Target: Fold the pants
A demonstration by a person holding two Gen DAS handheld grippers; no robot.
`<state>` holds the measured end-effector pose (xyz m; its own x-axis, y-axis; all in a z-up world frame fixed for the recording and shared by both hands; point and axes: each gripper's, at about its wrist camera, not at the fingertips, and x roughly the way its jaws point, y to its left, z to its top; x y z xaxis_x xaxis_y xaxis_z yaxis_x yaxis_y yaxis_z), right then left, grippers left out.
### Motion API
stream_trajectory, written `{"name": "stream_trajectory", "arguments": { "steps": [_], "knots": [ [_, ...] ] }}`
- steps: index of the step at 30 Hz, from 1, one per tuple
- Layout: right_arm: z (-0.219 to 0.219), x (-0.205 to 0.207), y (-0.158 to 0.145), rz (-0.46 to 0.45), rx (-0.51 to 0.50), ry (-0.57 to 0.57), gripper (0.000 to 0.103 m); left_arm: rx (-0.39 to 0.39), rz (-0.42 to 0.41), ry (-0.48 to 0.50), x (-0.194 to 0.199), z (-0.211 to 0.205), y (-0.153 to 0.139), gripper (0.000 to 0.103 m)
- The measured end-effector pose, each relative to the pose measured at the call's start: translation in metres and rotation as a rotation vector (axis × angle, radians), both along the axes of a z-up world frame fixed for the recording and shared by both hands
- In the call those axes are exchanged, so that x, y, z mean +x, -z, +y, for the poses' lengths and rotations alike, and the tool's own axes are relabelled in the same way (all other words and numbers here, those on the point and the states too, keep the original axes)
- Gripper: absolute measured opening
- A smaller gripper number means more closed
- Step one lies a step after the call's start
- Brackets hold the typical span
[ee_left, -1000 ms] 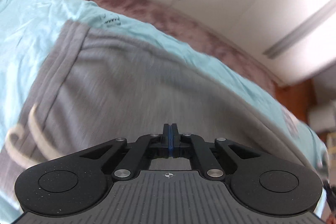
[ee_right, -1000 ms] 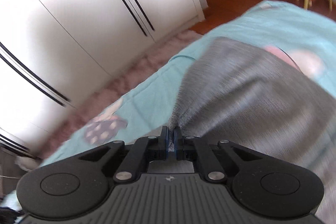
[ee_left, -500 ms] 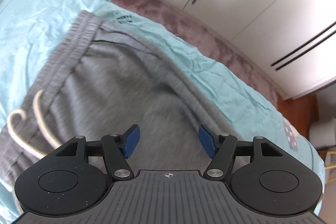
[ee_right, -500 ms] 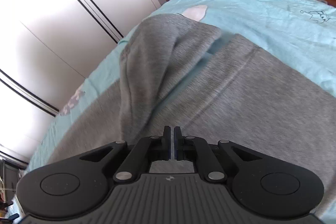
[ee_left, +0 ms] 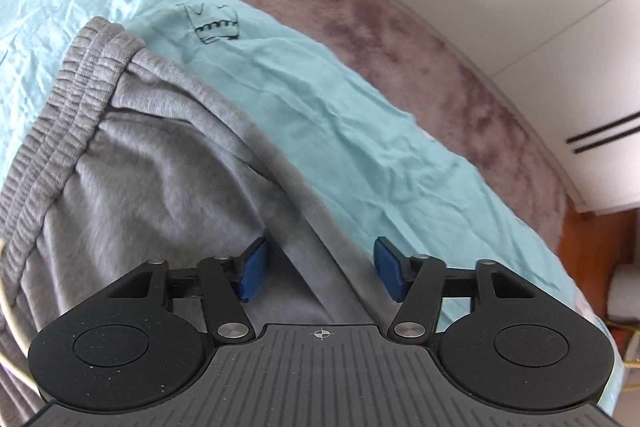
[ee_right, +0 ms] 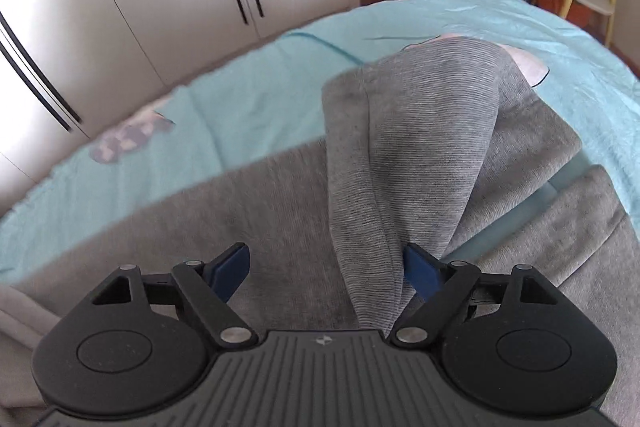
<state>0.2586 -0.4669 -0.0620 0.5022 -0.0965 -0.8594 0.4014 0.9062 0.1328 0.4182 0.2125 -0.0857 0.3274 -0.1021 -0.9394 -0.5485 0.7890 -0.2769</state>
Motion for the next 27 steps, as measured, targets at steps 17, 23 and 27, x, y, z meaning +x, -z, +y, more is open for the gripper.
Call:
{"name": "stream_trajectory", "arguments": {
  "steps": [17,23,27],
  "knots": [
    [-0.077,-0.070,-0.046,-0.313,0.338,0.194,0.007,-0.087,-0.322,0.067,-0.152,0.035,-0.108,0.011],
    [-0.111,-0.192,-0.070,-0.515,0.484,0.297,0.006,-0.158,-0.457,0.119,-0.308,0.039,-0.121,0.012],
    [-0.117,-0.267,-0.041,-0.432,0.341,0.378,0.006,-0.162,-0.324,0.101,-0.372,0.040,-0.036,0.016]
  ]
}}
